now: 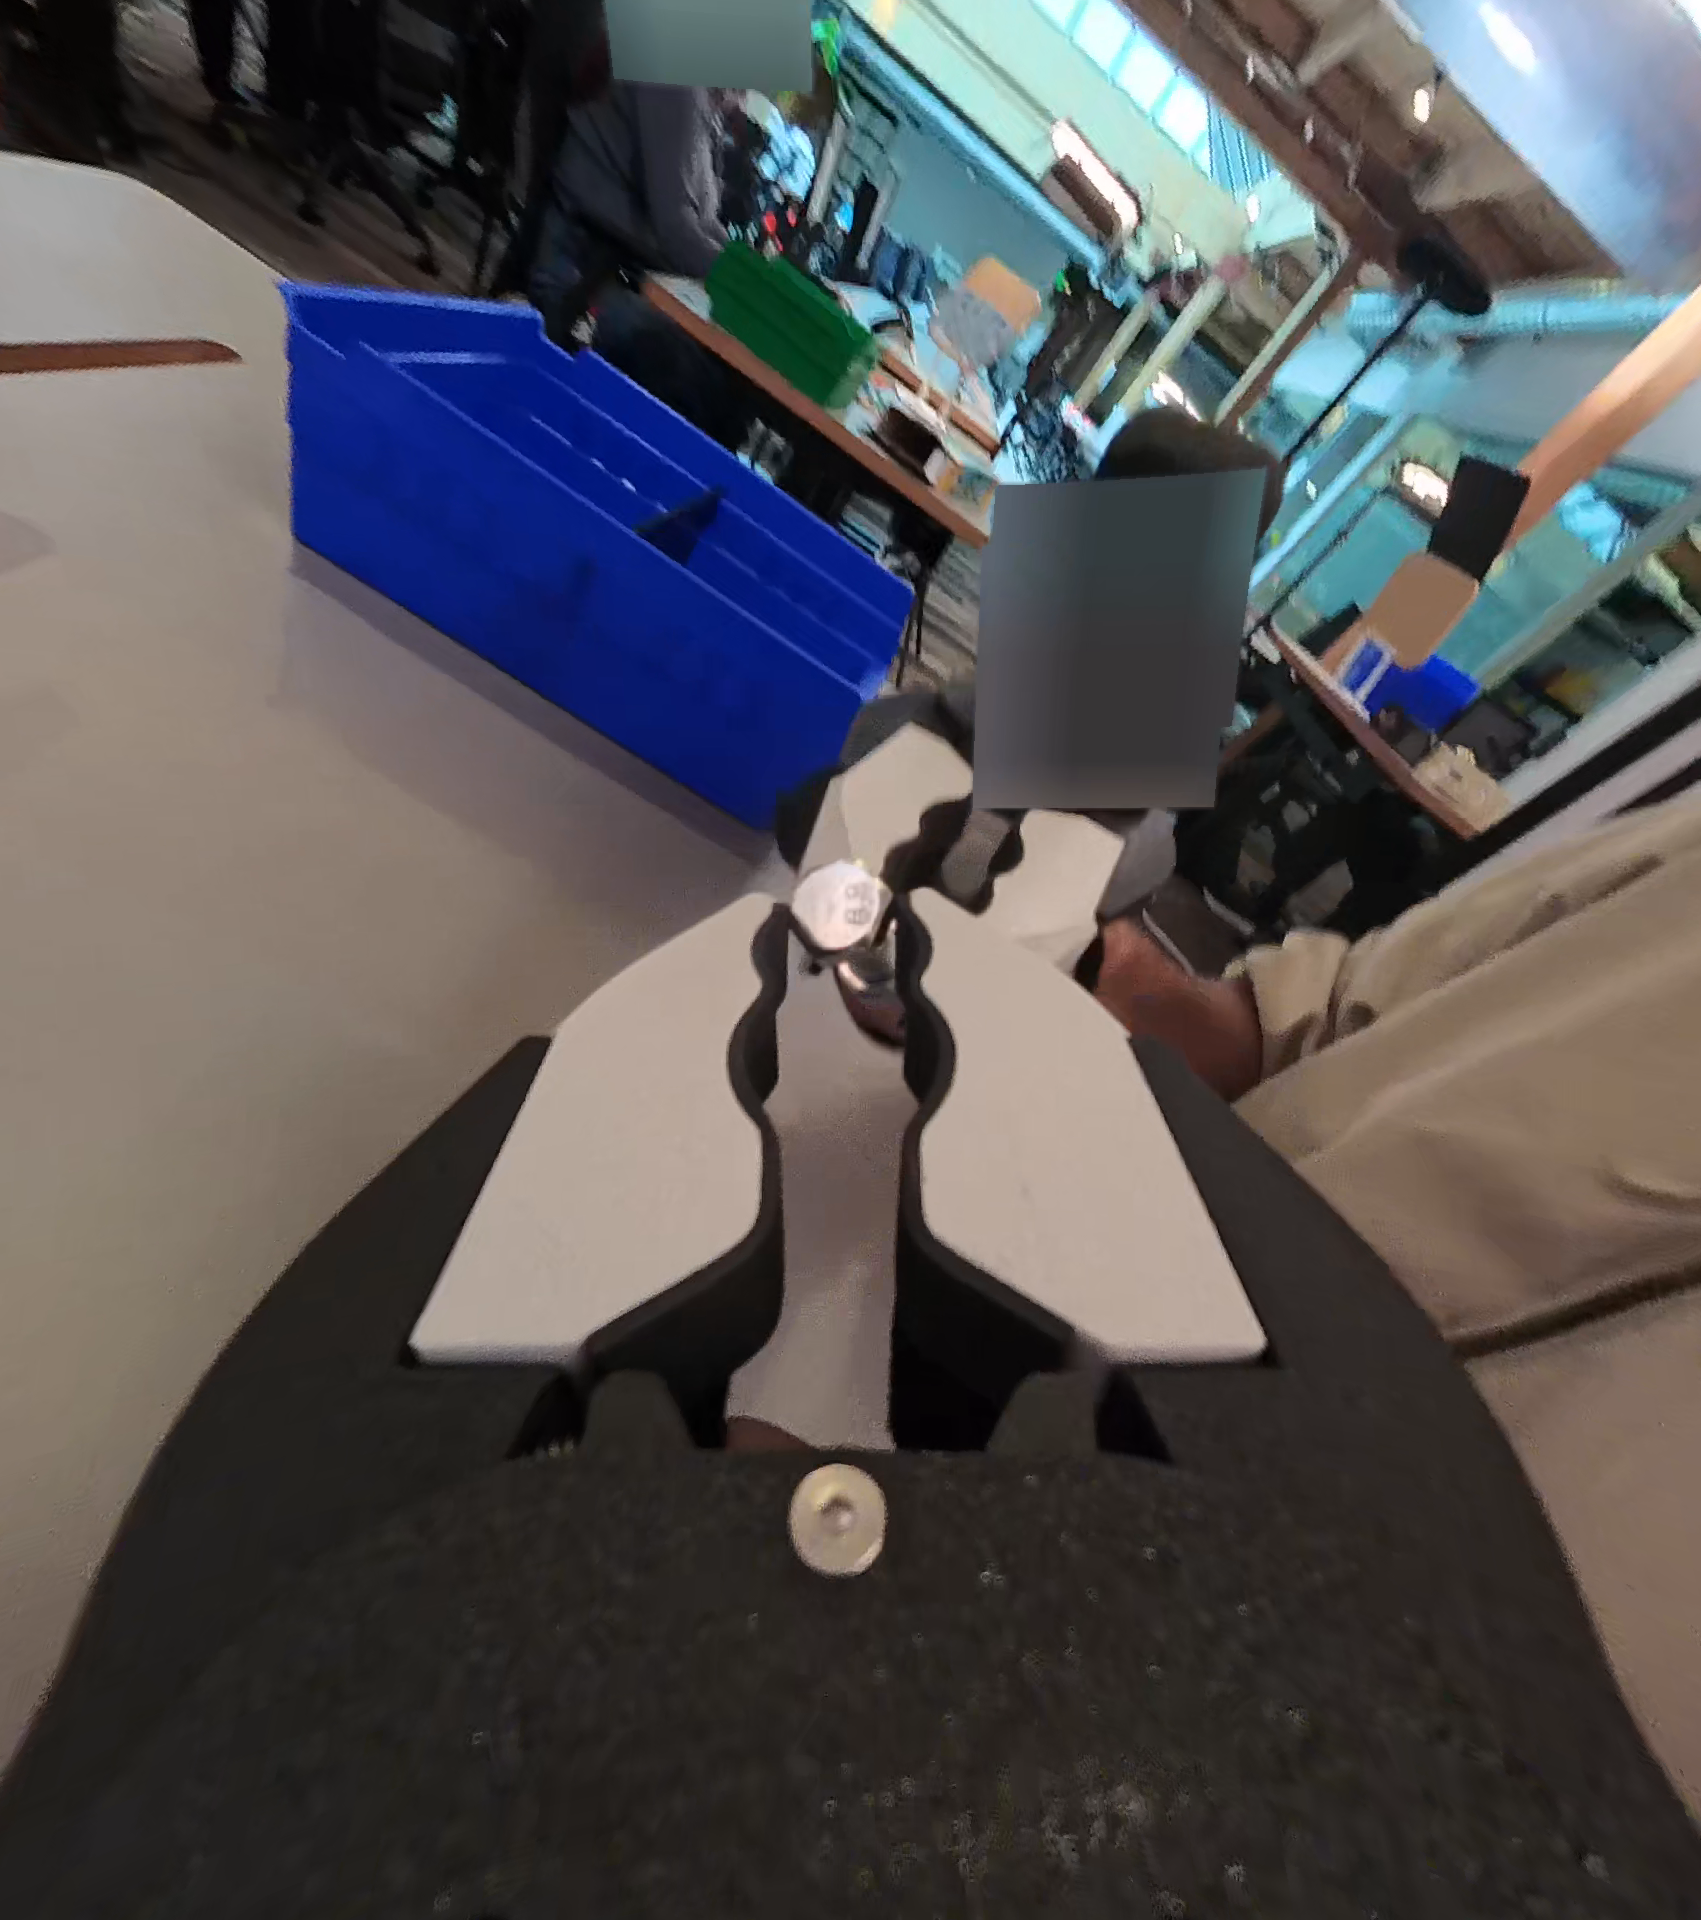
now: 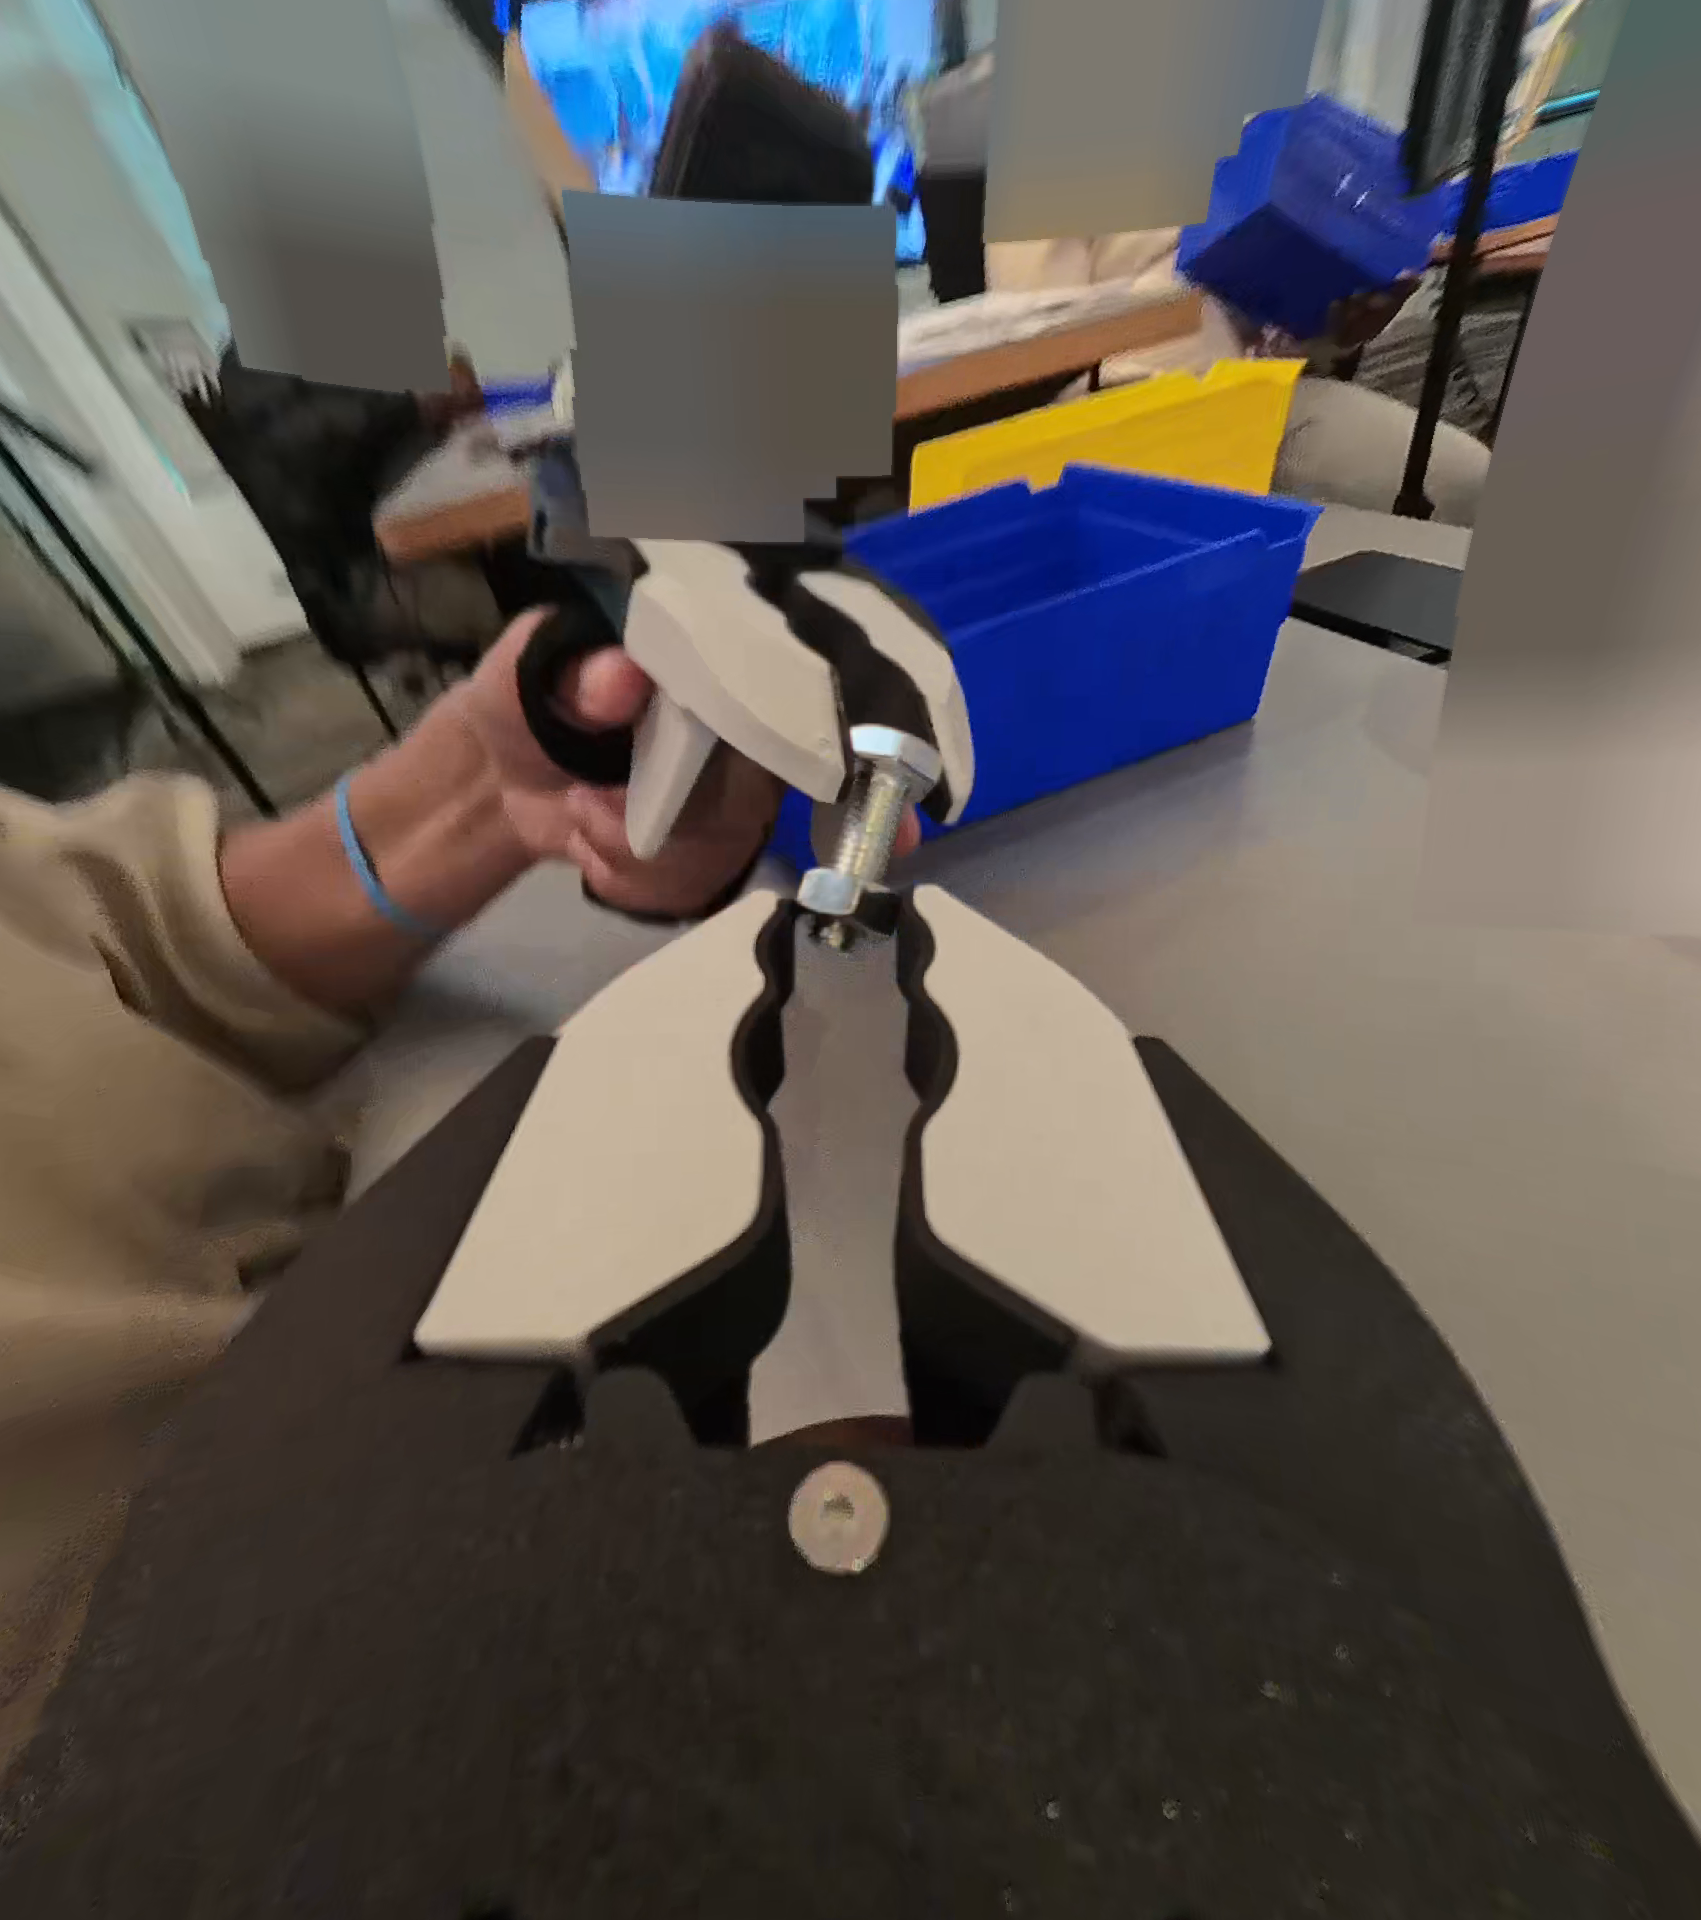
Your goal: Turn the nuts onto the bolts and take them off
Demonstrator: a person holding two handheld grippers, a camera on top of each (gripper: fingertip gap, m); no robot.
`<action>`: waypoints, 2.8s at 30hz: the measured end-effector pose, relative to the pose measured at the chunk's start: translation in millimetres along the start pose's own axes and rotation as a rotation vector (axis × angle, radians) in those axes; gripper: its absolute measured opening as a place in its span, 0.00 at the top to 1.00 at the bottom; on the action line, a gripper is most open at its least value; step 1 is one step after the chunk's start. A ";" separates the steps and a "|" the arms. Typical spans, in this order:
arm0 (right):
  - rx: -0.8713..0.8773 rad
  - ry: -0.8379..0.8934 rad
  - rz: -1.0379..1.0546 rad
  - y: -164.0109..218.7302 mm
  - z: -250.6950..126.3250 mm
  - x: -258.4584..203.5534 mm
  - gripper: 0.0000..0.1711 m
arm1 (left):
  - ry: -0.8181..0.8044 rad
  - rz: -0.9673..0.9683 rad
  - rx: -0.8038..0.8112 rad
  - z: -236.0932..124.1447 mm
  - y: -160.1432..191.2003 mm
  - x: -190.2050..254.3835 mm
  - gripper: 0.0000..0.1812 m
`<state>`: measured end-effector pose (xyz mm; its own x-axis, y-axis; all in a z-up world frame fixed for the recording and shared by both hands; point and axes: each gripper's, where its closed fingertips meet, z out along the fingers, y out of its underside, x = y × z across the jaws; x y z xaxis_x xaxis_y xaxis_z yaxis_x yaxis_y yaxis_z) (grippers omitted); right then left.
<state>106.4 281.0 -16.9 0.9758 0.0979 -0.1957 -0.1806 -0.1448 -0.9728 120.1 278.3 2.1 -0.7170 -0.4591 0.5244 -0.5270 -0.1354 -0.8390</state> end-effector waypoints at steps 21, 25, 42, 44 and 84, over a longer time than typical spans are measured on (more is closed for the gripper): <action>-0.569 -0.362 -0.251 49.8 -22.1 -25.2 0.89 | -0.079 0.716 -0.565 8.2 75.0 8.6 0.75; -0.565 -0.374 -0.227 51.4 -23.1 -26.7 0.89 | -0.097 0.751 -0.543 8.4 75.4 5.0 0.82; -0.308 -0.149 -0.021 39.7 -19.9 5.7 0.71 | -0.245 0.775 -0.310 9.5 56.1 -15.1 0.90; -0.297 -0.139 0.019 48.8 -15.8 3.7 0.67 | -0.250 0.731 -0.260 9.4 54.7 -19.9 0.90; -0.140 -0.071 -0.003 33.7 -1.3 1.4 0.65 | -0.258 0.636 -0.234 4.0 57.1 -38.8 0.90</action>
<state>101.8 275.0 -49.8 0.9641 0.1673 -0.2064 -0.1542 -0.2802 -0.9475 119.7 284.8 -66.8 -0.8020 -0.5831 -0.1296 -0.1484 0.4046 -0.9024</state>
